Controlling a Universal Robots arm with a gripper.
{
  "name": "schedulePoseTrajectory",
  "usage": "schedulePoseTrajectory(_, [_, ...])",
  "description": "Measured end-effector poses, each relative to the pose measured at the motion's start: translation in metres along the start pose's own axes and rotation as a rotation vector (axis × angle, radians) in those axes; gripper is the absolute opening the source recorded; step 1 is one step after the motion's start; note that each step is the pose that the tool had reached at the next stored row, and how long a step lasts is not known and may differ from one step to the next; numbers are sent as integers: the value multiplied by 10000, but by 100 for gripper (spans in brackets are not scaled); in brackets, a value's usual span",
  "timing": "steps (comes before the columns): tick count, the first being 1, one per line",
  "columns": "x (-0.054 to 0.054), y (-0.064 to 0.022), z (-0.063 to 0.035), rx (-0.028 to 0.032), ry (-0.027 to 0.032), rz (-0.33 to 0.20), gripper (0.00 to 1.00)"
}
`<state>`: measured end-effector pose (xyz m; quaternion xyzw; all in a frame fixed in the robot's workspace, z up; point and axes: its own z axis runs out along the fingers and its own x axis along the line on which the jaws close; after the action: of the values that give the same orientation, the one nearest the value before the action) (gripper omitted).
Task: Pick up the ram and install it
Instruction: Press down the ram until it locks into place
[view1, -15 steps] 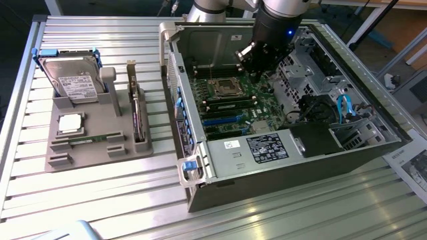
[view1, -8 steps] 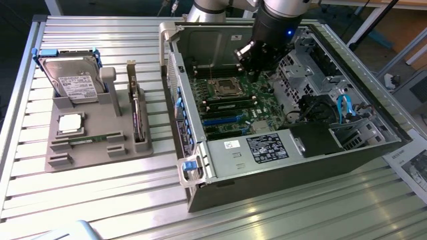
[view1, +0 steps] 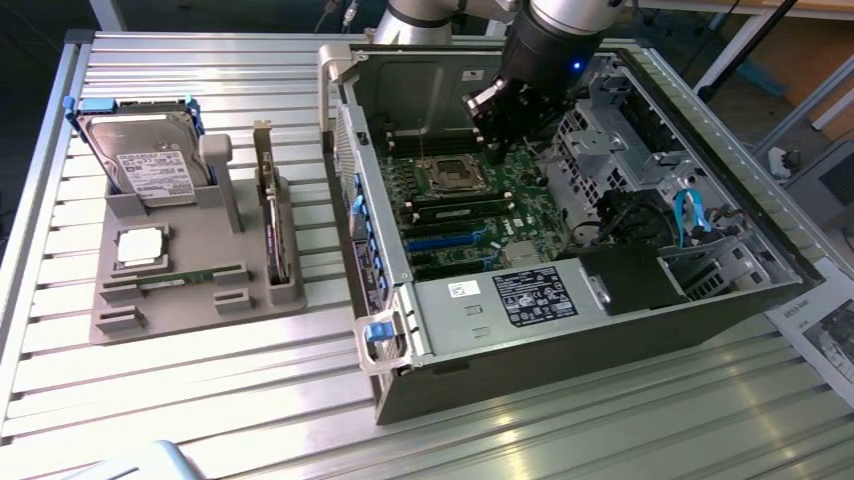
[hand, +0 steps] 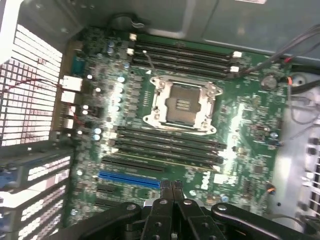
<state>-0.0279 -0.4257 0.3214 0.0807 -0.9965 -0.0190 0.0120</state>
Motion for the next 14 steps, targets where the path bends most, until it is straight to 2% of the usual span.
schedulePoseTrajectory(8, [0, 0, -1, -19, -8, 119, 10])
schedulePoseTrajectory(10, [-1, 0, -8, -22, -14, 289, 10])
schedulePoseTrajectory(14, [-1, 1, -17, -39, -46, 1061, 10])
